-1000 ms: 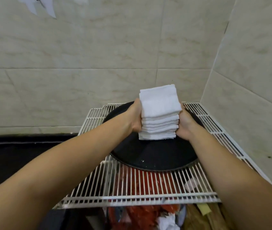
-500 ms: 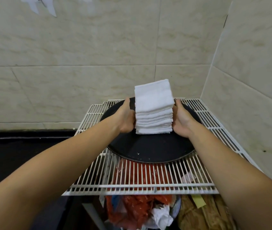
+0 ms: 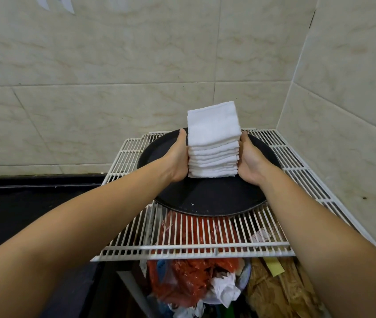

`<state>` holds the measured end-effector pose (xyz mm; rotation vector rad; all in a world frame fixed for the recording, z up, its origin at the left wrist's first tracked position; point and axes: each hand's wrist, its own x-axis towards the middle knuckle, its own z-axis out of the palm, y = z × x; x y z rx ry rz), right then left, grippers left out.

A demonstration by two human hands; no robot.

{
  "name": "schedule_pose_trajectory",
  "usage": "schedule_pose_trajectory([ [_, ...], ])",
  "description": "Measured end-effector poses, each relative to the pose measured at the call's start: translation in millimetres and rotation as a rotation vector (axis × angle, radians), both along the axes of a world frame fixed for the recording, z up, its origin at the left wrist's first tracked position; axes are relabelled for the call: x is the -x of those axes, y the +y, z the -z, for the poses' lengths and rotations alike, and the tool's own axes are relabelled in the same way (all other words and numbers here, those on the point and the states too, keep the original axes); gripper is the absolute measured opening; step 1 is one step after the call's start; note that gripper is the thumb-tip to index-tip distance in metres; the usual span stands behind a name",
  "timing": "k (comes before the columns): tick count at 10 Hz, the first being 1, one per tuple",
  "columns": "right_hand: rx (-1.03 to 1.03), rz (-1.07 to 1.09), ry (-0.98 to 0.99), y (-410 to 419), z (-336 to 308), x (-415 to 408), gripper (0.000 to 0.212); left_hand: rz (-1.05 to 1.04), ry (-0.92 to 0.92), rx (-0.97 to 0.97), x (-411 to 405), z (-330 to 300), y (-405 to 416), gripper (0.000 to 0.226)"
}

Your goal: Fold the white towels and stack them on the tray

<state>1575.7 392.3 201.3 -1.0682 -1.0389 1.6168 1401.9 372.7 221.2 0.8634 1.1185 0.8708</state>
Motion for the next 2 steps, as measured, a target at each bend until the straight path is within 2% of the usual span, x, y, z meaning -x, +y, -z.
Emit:
schedule_pose_trajectory([
  [1, 0.090, -0.038, 0.037, 6.9, 1.1, -9.8, 0.063, 0.021, 0.006, 0.044, 14.6, 7.1, 3.9, 0.088],
  [2, 0.079, 0.002, -0.209, 7.3, -13.0, -24.3, 0.066, -0.021, 0.274, -0.052, 30.2, 11.4, -9.2, 0.088],
])
